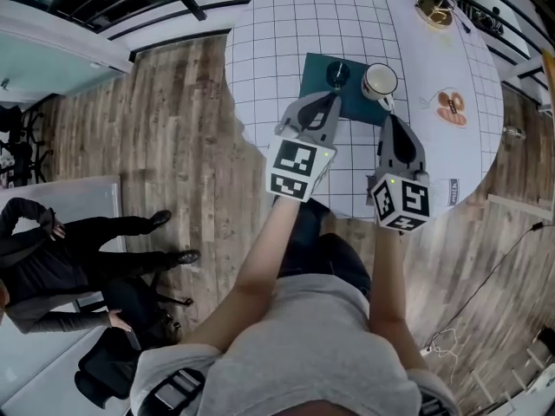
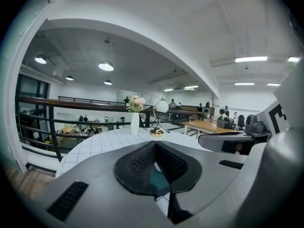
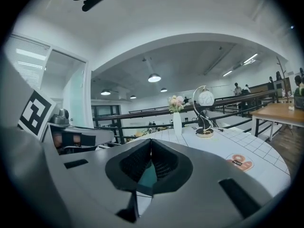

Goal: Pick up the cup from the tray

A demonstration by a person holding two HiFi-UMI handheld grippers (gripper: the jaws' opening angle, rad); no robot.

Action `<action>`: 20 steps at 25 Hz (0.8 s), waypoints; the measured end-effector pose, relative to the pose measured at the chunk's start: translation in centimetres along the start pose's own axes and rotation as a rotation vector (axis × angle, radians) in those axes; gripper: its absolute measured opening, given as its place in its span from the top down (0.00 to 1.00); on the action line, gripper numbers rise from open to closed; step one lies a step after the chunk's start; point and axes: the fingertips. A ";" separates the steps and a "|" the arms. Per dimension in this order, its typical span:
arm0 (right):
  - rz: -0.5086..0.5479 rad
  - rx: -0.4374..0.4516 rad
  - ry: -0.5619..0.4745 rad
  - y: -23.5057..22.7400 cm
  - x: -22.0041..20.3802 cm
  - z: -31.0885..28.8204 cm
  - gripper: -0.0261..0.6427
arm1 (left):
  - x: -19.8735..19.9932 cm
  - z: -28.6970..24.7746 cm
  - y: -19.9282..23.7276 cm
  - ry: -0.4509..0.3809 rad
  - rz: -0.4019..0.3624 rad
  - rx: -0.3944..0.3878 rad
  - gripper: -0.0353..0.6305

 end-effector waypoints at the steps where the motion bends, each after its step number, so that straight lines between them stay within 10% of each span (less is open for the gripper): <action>1: 0.001 -0.004 0.002 -0.3 0.0 -0.6 0.95 | 0.1 -0.6 0.2 0.005 -0.005 -0.011 0.94; 20: 0.115 0.040 0.085 -4.4 -4.1 -3.8 0.95 | -2.0 -6.2 -1.0 0.116 -0.114 -0.184 0.92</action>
Point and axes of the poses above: the fingertips, and each gripper's own axes: z backward along the fingers, y to its left, x out of its top
